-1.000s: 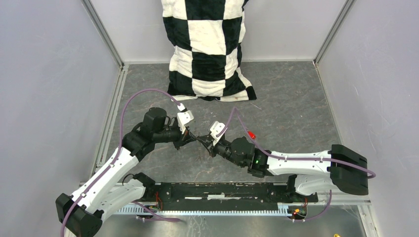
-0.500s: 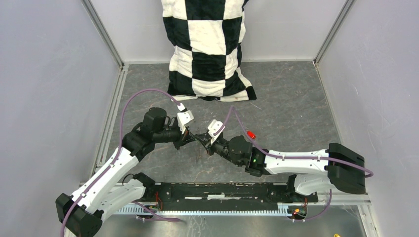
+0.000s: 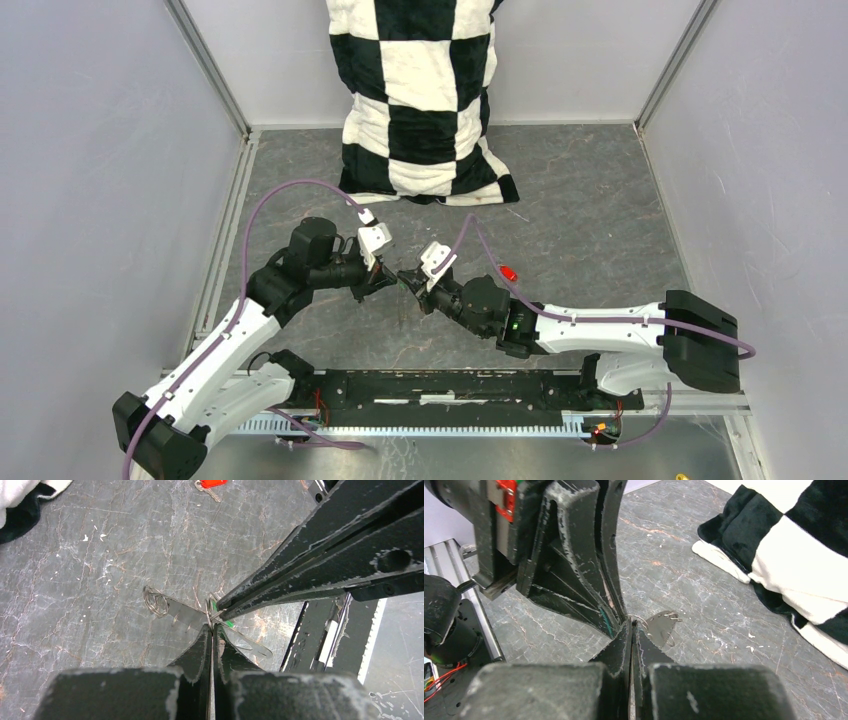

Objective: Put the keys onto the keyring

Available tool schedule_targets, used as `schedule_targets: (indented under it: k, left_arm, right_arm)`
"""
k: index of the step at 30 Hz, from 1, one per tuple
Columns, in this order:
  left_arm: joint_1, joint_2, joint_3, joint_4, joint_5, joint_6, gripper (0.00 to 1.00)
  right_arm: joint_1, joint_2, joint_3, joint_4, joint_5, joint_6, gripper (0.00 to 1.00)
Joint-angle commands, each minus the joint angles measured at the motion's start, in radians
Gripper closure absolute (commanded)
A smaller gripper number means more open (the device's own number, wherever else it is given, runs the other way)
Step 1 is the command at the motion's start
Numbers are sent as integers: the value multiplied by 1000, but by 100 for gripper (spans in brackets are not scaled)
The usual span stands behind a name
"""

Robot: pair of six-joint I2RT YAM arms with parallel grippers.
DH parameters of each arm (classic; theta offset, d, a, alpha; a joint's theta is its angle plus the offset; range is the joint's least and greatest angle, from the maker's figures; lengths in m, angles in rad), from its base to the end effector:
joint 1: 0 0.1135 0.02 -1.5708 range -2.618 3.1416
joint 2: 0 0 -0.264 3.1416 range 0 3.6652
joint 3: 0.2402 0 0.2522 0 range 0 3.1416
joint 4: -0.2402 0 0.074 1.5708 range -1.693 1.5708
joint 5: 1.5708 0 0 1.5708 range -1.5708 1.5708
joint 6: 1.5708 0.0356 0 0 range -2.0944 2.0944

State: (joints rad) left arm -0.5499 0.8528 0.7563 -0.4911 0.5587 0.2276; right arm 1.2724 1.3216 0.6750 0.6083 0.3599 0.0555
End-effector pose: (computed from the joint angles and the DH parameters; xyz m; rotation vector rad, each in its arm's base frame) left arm 0.1458 -0.1115 0.2907 1.1127 1.8513 -0.7879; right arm 0.0984 0.2771 0.2655 -0.6984 1.5026 0.7341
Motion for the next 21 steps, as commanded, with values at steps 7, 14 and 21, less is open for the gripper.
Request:
schedule_targets:
  k: [7,14,21]
  left_arm:
    - [-2,-24,7,49,61,-18,98]
    - [-3,-30,-3,47,68,-9,98]
    - [-2,-30,-6,34,79,7,98]
  right_arm:
    - [-11,-27,15,14,65,7,100]
    - [-17,-38,3,30,64,19,100]
    - [-18,-47,-2,46,41,18,100]
